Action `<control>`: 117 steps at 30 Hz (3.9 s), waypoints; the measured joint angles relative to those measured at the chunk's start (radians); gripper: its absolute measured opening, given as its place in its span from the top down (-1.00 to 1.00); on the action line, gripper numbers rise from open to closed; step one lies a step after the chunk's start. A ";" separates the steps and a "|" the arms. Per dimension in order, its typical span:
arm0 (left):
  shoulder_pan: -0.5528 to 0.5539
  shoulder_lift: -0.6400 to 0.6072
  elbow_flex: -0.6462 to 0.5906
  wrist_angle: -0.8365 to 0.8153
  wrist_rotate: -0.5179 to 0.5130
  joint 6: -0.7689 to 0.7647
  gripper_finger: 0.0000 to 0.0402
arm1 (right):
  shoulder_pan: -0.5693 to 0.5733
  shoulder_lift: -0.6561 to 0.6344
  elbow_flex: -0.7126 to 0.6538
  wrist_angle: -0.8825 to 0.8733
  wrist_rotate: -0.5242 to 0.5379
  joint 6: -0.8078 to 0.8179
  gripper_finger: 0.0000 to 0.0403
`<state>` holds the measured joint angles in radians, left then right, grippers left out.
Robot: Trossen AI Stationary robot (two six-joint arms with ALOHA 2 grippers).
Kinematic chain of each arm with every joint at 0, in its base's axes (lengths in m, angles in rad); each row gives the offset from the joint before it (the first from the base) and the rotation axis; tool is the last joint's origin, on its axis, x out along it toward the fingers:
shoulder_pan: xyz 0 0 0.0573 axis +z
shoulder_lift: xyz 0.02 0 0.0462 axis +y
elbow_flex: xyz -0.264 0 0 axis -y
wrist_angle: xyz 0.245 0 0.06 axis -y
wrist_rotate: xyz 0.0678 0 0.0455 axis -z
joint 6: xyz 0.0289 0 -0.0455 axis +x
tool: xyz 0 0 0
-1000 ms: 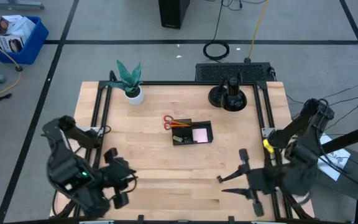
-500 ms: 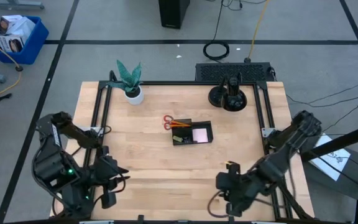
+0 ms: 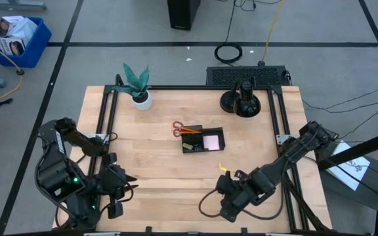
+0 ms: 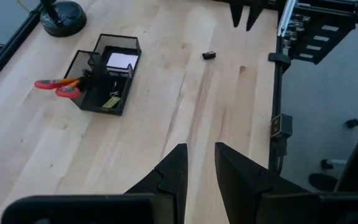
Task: Pick and place office supplies into organizer
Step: Put the black binder clip into the desk organizer
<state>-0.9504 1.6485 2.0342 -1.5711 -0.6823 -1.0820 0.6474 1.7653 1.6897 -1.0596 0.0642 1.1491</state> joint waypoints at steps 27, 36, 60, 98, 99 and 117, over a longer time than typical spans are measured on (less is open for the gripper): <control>0.010 0.000 0.000 0.000 0.000 0.094 0.57 | -0.078 0.060 -0.297 0.068 -0.140 0.174 0.46; 0.010 0.000 0.000 0.000 0.000 0.093 0.57 | -0.086 0.059 -0.307 0.141 -0.144 0.168 0.46; 0.010 0.000 0.000 0.000 0.000 0.111 0.57 | -0.117 0.061 -0.394 0.209 -0.114 0.151 0.46; 0.010 0.001 0.000 0.000 0.000 0.137 0.57 | -0.122 0.061 -0.452 0.233 -0.195 0.171 0.46; 0.009 0.001 0.000 0.000 0.000 0.137 0.57 | -0.122 0.061 -0.455 0.233 -0.195 0.171 0.46; 0.038 0.001 0.000 0.000 0.000 0.160 0.57 | -0.136 0.060 -0.514 0.341 -0.195 0.174 0.46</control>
<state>-0.9120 1.6493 2.0346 -1.5711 -0.6823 -0.9215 0.5110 1.8252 1.1759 -0.7184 -0.1311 1.3235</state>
